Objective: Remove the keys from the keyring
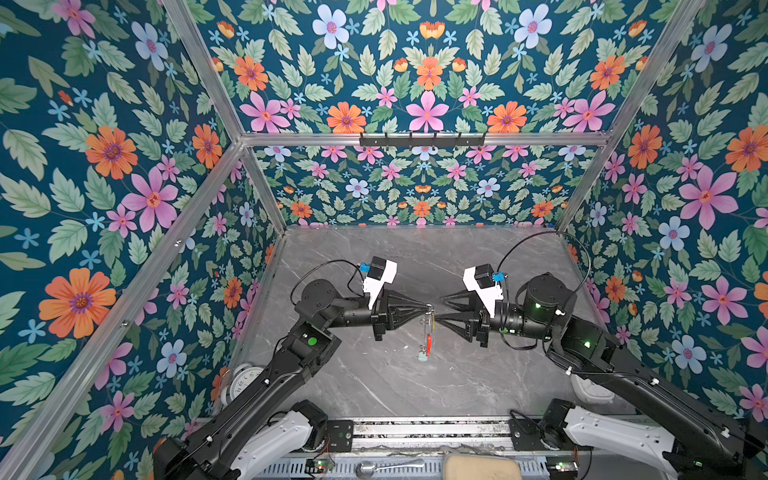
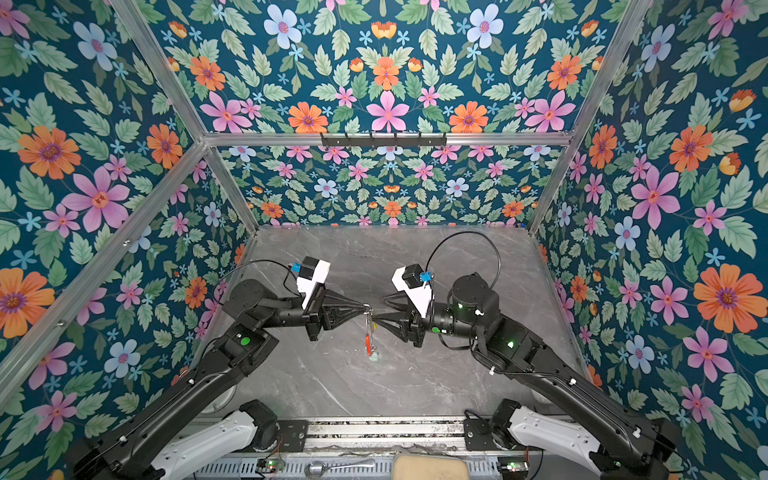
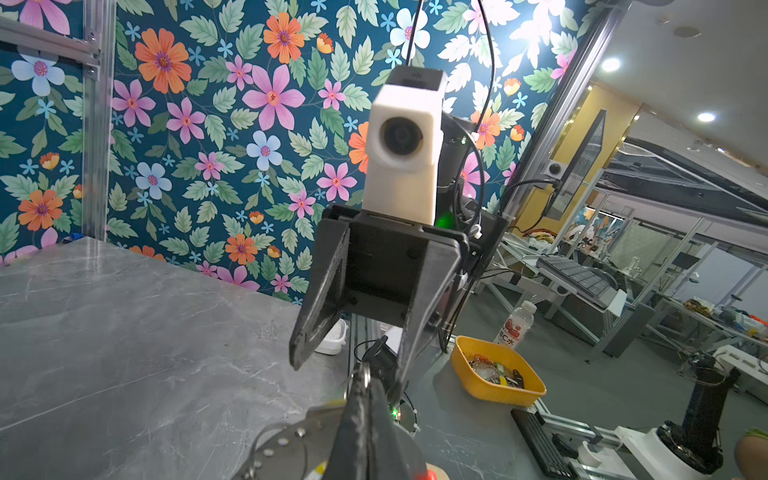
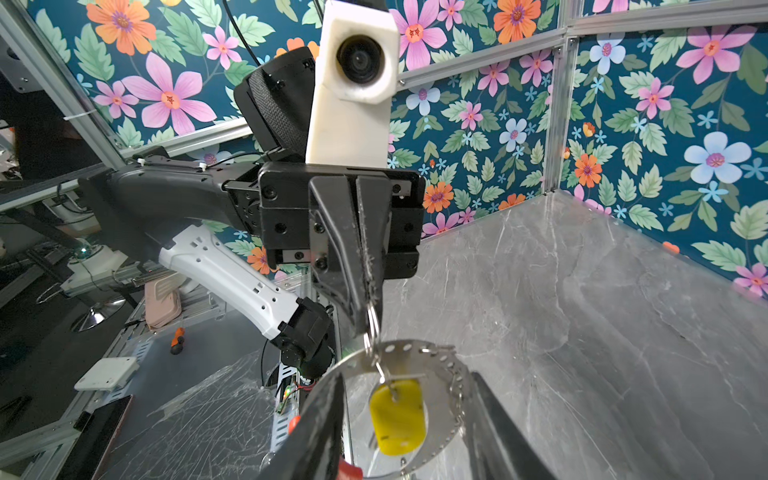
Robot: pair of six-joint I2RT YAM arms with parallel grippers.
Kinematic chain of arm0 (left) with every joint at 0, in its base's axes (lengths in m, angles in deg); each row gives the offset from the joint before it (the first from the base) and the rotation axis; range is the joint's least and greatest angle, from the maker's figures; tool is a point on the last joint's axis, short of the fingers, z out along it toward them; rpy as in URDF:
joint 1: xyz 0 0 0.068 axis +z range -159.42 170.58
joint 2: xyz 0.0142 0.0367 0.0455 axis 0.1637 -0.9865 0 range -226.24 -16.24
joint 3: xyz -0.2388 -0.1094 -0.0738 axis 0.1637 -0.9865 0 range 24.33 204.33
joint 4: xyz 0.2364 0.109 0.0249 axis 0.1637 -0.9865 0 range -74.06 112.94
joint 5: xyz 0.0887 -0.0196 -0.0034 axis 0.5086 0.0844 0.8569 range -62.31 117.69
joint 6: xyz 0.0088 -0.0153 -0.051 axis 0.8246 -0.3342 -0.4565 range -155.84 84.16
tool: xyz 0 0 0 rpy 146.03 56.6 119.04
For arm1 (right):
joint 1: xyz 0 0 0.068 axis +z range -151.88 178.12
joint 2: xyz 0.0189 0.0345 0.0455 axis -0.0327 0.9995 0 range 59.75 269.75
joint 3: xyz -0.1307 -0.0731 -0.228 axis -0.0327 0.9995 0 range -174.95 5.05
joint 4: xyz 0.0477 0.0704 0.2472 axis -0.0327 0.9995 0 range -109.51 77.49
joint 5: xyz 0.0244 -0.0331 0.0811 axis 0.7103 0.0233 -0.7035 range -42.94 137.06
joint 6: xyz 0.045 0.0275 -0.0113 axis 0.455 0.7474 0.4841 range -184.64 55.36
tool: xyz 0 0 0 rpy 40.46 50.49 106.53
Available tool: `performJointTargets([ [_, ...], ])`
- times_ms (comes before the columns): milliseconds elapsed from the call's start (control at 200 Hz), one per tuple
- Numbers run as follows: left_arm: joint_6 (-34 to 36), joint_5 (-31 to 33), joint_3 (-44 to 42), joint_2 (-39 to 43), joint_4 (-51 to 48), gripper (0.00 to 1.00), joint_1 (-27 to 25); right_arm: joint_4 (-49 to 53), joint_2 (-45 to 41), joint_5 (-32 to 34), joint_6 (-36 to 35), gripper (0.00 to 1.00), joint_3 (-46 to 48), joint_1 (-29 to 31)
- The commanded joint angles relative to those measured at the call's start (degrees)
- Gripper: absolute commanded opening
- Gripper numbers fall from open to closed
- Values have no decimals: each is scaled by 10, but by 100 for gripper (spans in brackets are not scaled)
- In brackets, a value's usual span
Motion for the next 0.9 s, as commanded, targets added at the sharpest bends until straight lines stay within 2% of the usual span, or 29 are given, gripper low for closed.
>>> performJointTargets([
  [0, -8, -2, -1, 2, 40, 0, 0, -30, 4, -26, -1, 40, -1, 0],
  [125, -11, 0, -3, 3, 44, 0, 0, -23, 10, -47, -1, 26, -6, 1],
  [265, -15, 3, -5, 4, 53, 0, -1, -17, 13, -54, -1, 15, -7, 1],
  [385, -31, 2, -11, 4, 79, 0, -1, -15, 13, -55, -2, 0, -10, 1],
  [895, -115, 5, -43, 0, 231, 0, 0, -27, 22, -53, 15, 0, 4, 0],
])
